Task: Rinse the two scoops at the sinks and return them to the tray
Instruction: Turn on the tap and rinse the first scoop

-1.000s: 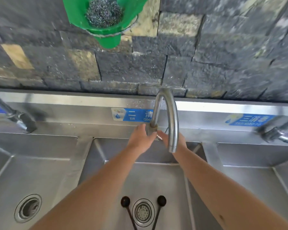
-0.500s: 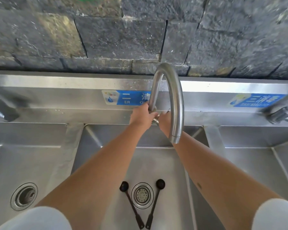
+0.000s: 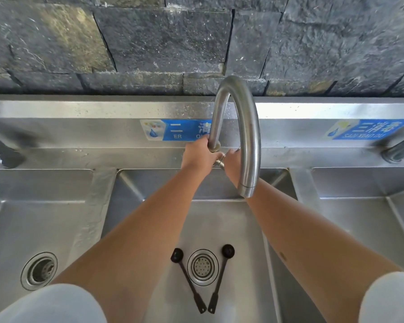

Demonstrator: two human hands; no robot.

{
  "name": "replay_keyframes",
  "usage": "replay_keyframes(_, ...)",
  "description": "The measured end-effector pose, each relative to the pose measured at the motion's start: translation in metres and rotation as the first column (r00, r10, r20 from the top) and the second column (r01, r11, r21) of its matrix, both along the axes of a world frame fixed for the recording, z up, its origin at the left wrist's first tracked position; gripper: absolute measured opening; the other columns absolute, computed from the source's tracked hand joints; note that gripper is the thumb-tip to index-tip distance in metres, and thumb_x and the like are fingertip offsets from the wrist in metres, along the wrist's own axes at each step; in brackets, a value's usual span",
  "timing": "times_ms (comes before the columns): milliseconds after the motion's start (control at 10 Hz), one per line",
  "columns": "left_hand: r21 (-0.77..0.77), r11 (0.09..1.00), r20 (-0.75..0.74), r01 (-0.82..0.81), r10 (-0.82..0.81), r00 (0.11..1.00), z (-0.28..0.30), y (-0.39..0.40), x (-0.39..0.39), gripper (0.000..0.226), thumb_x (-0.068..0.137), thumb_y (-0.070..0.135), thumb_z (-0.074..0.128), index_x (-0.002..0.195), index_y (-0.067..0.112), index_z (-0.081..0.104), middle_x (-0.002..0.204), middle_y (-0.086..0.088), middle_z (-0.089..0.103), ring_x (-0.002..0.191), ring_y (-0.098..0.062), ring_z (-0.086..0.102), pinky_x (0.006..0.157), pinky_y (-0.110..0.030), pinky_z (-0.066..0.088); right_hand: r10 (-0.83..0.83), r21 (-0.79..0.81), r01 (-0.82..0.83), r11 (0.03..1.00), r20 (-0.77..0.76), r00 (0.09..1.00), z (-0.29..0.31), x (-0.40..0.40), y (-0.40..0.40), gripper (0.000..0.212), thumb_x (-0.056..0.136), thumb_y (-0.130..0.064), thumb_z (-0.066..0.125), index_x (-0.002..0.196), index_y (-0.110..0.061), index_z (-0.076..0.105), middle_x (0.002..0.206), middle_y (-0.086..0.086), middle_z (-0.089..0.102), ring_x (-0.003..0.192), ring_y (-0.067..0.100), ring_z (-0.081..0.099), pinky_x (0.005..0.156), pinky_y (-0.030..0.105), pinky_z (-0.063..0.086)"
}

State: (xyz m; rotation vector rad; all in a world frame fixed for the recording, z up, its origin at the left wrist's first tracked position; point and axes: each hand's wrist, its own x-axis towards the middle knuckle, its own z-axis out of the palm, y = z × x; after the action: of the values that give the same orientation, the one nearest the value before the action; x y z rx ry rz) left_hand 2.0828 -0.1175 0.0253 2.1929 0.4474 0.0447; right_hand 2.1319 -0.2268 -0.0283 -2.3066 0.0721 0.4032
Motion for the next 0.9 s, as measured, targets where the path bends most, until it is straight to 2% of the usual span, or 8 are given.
replay_keyframes(100, 0.0, 1.0, 0.006, 0.0, 0.0, 1.0, 0.001, -0.001, -0.001, 0.019, 0.088, 0.016, 0.06, 0.107, 0.017, 0.065, 0.076, 0.005, 0.053, 0.075, -0.02, 0.053, 0.072, -0.031, 0.048, 0.015, -0.016, -0.015, 1.0, 0.0, 1.0, -0.001, 0.0, 0.001, 0.009, 0.103, -0.023, 0.03, 0.101, -0.019, 0.038, 0.07, -0.012, 0.027, 0.059, -0.001, 0.022, 0.05, 0.022, 0.03)
replay_keyframes(200, 0.018, 1.0, 0.009, 0.001, -0.001, 1.0, 0.003, -0.001, -0.002, 0.023, 0.09, 0.013, 0.057, 0.112, 0.016, 0.064, 0.07, 0.01, 0.046, 0.075, -0.019, 0.051, 0.074, -0.032, 0.048, 0.005, -0.011, -0.006, 1.0, -0.014, 1.0, -0.003, 0.0, 0.002, 0.01, 0.103, -0.026, 0.03, 0.101, -0.019, 0.038, 0.07, -0.012, 0.026, 0.059, -0.001, 0.022, 0.051, 0.021, 0.023)
replay_keyframes(400, 0.029, 1.0, 0.006, -0.002, 0.002, 1.0, 0.005, -0.002, -0.004, 0.017, 0.09, 0.012, 0.055, 0.105, 0.012, 0.063, 0.069, 0.009, 0.045, 0.073, -0.019, 0.049, 0.07, -0.028, 0.044, -0.012, -0.006, 0.011, 1.0, -0.031, 0.999, -0.009, 0.002, 0.001, 0.011, 0.104, -0.025, 0.03, 0.1, -0.018, 0.037, 0.069, -0.012, 0.026, 0.058, 0.0, 0.022, 0.05, 0.022, 0.03)
replay_keyframes(500, 0.016, 1.0, 0.019, -0.005, 0.005, 1.0, 0.004, -0.003, -0.004, 0.016, 0.09, 0.01, 0.054, 0.103, 0.011, 0.063, 0.068, 0.009, 0.044, 0.069, -0.017, 0.047, 0.068, -0.028, 0.043, -0.018, -0.014, 0.017, 1.0, -0.028, 0.999, -0.015, 0.004, 0.0, 0.01, 0.104, -0.025, 0.03, 0.101, -0.018, 0.037, 0.069, -0.012, 0.025, 0.057, 0.0, 0.022, 0.059, 0.009, 0.041)
replay_keyframes(600, -0.002, 1.0, 0.029, 0.001, -0.001, 1.0, 0.003, -0.002, -0.004, 0.019, 0.09, 0.009, 0.054, 0.106, 0.011, 0.063, 0.068, 0.009, 0.044, 0.064, -0.013, 0.045, 0.067, -0.028, 0.044, -0.019, -0.01, 0.019, 1.0, -0.033, 0.999, -0.018, 0.005, 0.0, 0.013, 0.105, -0.023, 0.028, 0.1, -0.016, 0.037, 0.069, -0.01, 0.025, 0.057, 0.001, 0.021, 0.059, -0.014, 0.023)
replay_keyframes(700, -0.014, 1.0, 0.035, -0.005, 0.006, 0.999, 0.0, -0.002, -0.002, 0.022, 0.091, 0.009, 0.054, 0.111, 0.011, 0.063, 0.068, 0.009, 0.044, 0.065, -0.014, 0.045, 0.069, -0.029, 0.046, -0.022, -0.002, 0.022, 1.0, -0.036, 0.999, -0.021, 0.007, -0.002, 0.012, 0.105, -0.024, 0.028, 0.1, -0.016, 0.036, 0.069, -0.011, 0.024, 0.057, 0.001, 0.021, 0.058, -0.012, 0.026)
replay_keyframes(800, -0.05, 0.998, 0.031, -0.028, 0.029, 0.999, 0.0, -0.003, -0.005, 0.018, 0.09, 0.013, 0.057, 0.107, 0.01, 0.063, 0.067, 0.011, 0.045, 0.064, -0.01, 0.047, 0.069, -0.027, 0.044, -0.038, 0.021, 0.038, 0.999, -0.032, 0.999, -0.022, 0.004, -0.001, 0.013, 0.104, -0.028, 0.029, 0.101, -0.017, 0.036, 0.07, -0.012, 0.024, 0.058, 0.001, 0.023, 0.053, 0.015, 0.036)
replay_keyframes(900, -0.21, 0.975, -0.025, -0.073, 0.069, 0.997, -0.004, -0.006, -0.008, 0.023, 0.091, 0.02, 0.055, 0.111, 0.009, 0.06, 0.083, 0.0, 0.064, 0.088, -0.024, 0.063, 0.085, -0.03, 0.049, -0.115, 0.19, 0.127, 0.974, -0.069, 0.991, -0.017, -0.006, 0.002, 0.027, 0.093, -0.047, 0.038, 0.089, -0.021, 0.043, 0.074, -0.015, 0.033, 0.072, -0.001, 0.042, 0.071, 0.015, 0.041)
